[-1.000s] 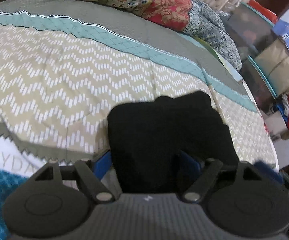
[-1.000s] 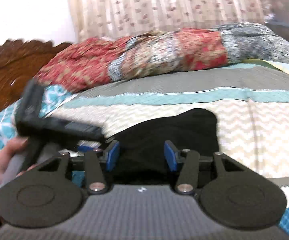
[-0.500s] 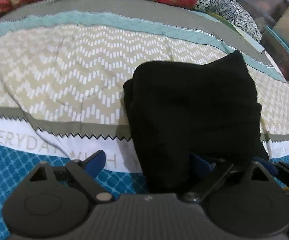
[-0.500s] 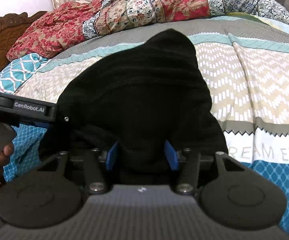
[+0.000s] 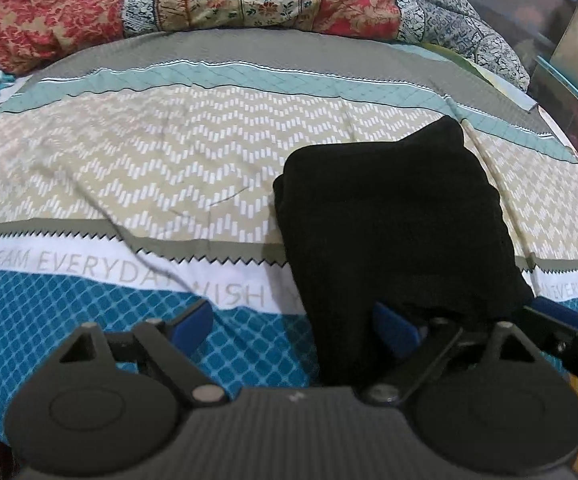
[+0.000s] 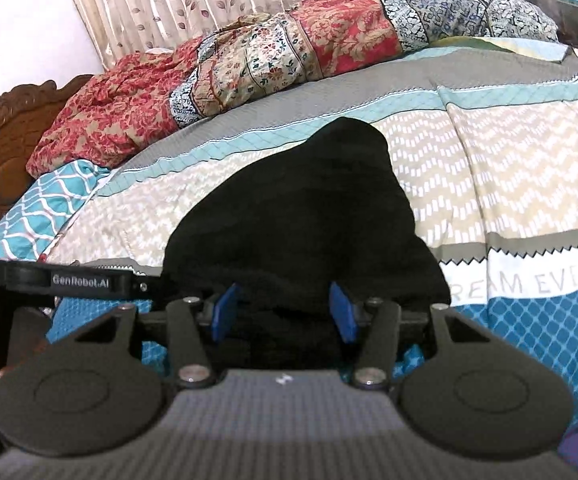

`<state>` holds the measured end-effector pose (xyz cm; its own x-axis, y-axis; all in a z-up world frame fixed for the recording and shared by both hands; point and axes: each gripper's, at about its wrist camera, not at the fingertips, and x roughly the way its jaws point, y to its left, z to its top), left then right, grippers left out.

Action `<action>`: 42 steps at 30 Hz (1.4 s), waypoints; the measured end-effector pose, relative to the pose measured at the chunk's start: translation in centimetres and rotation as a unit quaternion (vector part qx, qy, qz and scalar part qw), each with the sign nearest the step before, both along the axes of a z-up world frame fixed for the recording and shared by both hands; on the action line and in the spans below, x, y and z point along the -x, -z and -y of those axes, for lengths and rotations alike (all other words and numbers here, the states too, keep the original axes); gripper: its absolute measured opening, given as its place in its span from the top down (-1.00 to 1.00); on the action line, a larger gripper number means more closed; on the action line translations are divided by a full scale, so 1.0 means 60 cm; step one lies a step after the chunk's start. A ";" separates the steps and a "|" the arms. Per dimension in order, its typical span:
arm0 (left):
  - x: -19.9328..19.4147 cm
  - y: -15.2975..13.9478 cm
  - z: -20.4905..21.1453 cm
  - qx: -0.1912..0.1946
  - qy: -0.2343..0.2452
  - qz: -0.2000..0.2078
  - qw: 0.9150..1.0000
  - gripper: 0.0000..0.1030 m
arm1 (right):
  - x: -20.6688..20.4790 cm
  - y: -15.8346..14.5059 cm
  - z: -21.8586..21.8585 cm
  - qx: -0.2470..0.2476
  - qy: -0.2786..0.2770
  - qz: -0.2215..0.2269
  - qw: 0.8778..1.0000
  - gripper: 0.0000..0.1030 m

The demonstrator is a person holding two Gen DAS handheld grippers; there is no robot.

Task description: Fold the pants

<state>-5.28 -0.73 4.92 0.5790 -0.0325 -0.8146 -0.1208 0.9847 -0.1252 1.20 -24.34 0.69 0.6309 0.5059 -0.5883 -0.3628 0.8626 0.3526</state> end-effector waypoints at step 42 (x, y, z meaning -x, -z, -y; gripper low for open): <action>0.110 0.048 -0.017 -0.072 -0.054 -0.041 0.995 -1.00 | 0.067 0.022 -0.057 -0.039 0.041 -0.057 0.997 -0.26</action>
